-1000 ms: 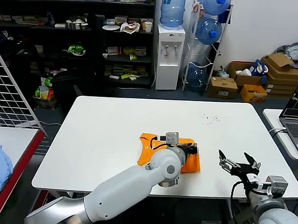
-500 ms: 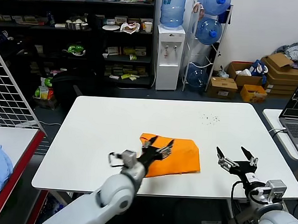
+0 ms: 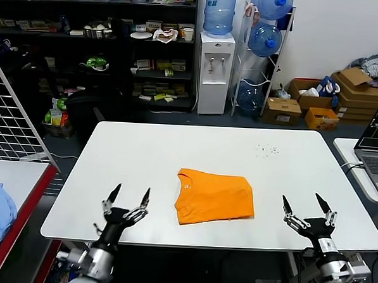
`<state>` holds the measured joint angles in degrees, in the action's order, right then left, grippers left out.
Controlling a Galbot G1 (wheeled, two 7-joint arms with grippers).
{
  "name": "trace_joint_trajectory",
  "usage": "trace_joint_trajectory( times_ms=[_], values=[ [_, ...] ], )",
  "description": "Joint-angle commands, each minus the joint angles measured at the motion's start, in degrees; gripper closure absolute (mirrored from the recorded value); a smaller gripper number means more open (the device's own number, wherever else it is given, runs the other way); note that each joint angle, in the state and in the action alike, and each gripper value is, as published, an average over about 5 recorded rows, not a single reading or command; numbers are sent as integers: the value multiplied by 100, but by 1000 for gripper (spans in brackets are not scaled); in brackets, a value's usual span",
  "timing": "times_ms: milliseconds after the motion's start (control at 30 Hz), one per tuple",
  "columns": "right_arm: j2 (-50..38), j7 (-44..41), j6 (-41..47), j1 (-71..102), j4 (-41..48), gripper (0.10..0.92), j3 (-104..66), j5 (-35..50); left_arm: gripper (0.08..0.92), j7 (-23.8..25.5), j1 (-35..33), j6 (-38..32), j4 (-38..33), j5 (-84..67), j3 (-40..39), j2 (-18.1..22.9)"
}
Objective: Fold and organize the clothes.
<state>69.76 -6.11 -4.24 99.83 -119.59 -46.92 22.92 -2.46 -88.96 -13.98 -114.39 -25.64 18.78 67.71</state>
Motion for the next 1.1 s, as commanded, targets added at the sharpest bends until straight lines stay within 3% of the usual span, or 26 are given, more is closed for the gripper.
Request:
trace_joint_trajectory(
  times_ms=[33, 333, 633, 1100],
  values=[
    [1278, -578, -1073, 343, 186, 104, -302, -897, 79, 923, -1787, -1325, -107, 929, 1766, 1101],
    [1621, -750, -1295, 165, 238, 104, -350, -1125, 79, 977, -1626, -1331, -214, 1214, 1590, 1588],
    [1984, -746, -1850, 196, 623, 104, -307, -1314, 79, 949, -1536, -1456, 50, 1420, 1440, 1629],
    [1941, -742, -1917, 166, 556, 104, -304, -1220, 79, 986, -1598, -1417, 32, 1518, 1421, 1692]
  ],
)
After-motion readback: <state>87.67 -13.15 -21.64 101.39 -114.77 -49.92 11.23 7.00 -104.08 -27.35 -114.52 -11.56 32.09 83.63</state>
